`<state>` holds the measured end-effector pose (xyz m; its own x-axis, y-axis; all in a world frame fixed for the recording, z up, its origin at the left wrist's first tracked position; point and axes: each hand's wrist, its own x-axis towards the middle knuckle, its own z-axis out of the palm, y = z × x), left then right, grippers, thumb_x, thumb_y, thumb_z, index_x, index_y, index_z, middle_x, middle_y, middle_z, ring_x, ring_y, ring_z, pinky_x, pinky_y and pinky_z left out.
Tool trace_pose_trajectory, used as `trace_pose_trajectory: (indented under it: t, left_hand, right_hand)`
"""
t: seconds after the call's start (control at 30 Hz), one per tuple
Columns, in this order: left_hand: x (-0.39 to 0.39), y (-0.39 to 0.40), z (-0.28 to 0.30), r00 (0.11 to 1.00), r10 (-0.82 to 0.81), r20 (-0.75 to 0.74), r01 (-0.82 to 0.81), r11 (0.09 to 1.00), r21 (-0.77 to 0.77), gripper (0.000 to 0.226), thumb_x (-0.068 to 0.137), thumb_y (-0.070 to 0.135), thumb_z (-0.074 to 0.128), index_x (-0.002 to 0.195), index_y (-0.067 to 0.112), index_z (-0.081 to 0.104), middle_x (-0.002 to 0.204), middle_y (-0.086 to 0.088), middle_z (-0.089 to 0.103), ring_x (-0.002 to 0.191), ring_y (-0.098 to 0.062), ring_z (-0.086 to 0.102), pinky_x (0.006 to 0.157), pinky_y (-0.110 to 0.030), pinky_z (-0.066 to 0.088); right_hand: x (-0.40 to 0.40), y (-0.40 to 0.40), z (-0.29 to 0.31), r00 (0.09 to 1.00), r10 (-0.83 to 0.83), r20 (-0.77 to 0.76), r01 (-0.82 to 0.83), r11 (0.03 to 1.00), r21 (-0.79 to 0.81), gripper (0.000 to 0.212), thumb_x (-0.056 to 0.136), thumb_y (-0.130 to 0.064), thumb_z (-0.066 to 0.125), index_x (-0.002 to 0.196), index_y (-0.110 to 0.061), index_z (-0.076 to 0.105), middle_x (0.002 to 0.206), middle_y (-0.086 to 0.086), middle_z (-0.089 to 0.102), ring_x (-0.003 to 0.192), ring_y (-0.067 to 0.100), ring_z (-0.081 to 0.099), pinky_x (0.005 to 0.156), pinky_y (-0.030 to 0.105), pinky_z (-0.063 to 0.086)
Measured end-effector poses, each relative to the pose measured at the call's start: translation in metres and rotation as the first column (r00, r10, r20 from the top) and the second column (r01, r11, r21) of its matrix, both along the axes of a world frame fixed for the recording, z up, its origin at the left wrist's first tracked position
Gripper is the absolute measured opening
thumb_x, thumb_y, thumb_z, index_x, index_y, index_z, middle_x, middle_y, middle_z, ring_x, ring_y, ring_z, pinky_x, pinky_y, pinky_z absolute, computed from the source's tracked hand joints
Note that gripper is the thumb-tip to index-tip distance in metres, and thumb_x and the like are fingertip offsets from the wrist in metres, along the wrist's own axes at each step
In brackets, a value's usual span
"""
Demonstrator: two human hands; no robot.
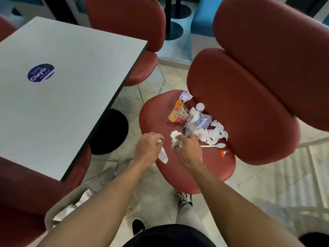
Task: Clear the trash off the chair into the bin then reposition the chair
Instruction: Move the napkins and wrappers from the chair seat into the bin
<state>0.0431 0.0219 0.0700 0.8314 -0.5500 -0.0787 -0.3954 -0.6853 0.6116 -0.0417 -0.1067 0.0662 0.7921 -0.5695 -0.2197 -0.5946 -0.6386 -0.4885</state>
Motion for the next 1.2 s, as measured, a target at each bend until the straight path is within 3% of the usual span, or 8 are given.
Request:
trace_pose_trajectory:
  t: [0.2, 0.4, 0.57, 0.7, 0.8, 1.0, 1.2]
  left_hand:
    - [-0.020, 0.091, 0.007, 0.994, 0.105, 0.015, -0.105, 0.994, -0.017, 0.017, 0.088, 0.019, 0.064, 0.103, 0.019, 0.071, 0.104, -0.001, 0.068, 0.095, -0.018, 0.060, 0.078, -0.024, 0.043]
    - [-0.039, 0.179, 0.003, 0.976, 0.214, -0.035, -0.215, 0.976, -0.030, 0.015, 0.087, 0.017, 0.063, 0.100, 0.016, 0.071, 0.100, -0.005, 0.069, 0.092, -0.021, 0.062, 0.082, -0.032, 0.050]
    - [-0.058, 0.233, -0.005, 0.929, 0.362, -0.080, -0.363, 0.932, 0.008, 0.016, 0.086, 0.016, 0.063, 0.100, 0.018, 0.071, 0.104, -0.001, 0.069, 0.095, -0.019, 0.061, 0.078, -0.024, 0.042]
    - [-0.074, 0.278, -0.006, 0.840, 0.528, -0.126, -0.528, 0.849, 0.037, 0.015, 0.088, 0.017, 0.063, 0.099, 0.021, 0.071, 0.102, 0.005, 0.067, 0.090, -0.011, 0.058, 0.076, -0.021, 0.038]
    - [-0.081, 0.310, -0.010, 0.802, 0.594, -0.069, -0.594, 0.804, 0.014, 0.011, 0.085, 0.016, 0.068, 0.093, 0.021, 0.073, 0.100, 0.010, 0.069, 0.088, -0.009, 0.061, 0.075, -0.016, 0.038]
    - [-0.092, 0.376, -0.035, 0.745, 0.654, -0.131, -0.653, 0.755, 0.053, 0.013, 0.082, 0.020, 0.068, 0.093, 0.026, 0.072, 0.098, 0.002, 0.071, 0.090, -0.019, 0.064, 0.083, -0.035, 0.051]
    - [-0.087, 0.412, -0.075, 0.726, 0.662, -0.188, -0.645, 0.750, 0.148, 0.018, 0.080, 0.022, 0.069, 0.098, 0.026, 0.070, 0.095, 0.000, 0.070, 0.090, -0.022, 0.062, 0.071, -0.027, 0.042]
  right_hand:
    - [-0.015, 0.090, 0.006, 0.999, 0.020, 0.032, -0.021, 1.000, 0.022, 0.031, 0.083, -0.028, 0.056, 0.113, -0.022, 0.063, 0.107, 0.010, 0.050, 0.102, 0.034, 0.053, 0.085, 0.044, 0.049]
    - [-0.024, 0.162, 0.006, 0.986, 0.167, 0.012, -0.167, 0.984, 0.067, 0.037, 0.086, -0.024, 0.057, 0.122, -0.019, 0.060, 0.112, 0.013, 0.050, 0.104, 0.035, 0.053, 0.087, 0.041, 0.048]
    - [-0.023, 0.204, 0.005, 0.960, 0.280, -0.005, -0.277, 0.951, 0.137, 0.039, 0.087, -0.024, 0.058, 0.126, -0.021, 0.058, 0.118, 0.011, 0.051, 0.104, 0.030, 0.055, 0.087, 0.036, 0.048]
    - [-0.023, 0.233, 0.000, 0.914, 0.405, -0.019, -0.395, 0.901, 0.180, 0.041, 0.088, -0.026, 0.058, 0.128, -0.021, 0.057, 0.121, 0.009, 0.052, 0.107, 0.028, 0.055, 0.089, 0.038, 0.049]
    - [-0.023, 0.251, -0.005, 0.893, 0.450, -0.020, -0.438, 0.878, 0.194, 0.040, 0.087, -0.026, 0.059, 0.128, -0.021, 0.057, 0.120, 0.008, 0.053, 0.106, 0.027, 0.055, 0.089, 0.038, 0.049]
    - [-0.025, 0.302, -0.021, 0.860, 0.505, -0.075, -0.477, 0.847, 0.234, 0.040, 0.087, -0.023, 0.060, 0.126, -0.022, 0.057, 0.118, 0.006, 0.049, 0.104, 0.027, 0.055, 0.087, 0.035, 0.048]
    - [-0.007, 0.357, -0.050, 0.836, 0.531, -0.139, -0.495, 0.838, 0.228, 0.042, 0.086, -0.017, 0.058, 0.128, -0.025, 0.056, 0.124, 0.001, 0.050, 0.107, 0.025, 0.056, 0.081, 0.030, 0.044]
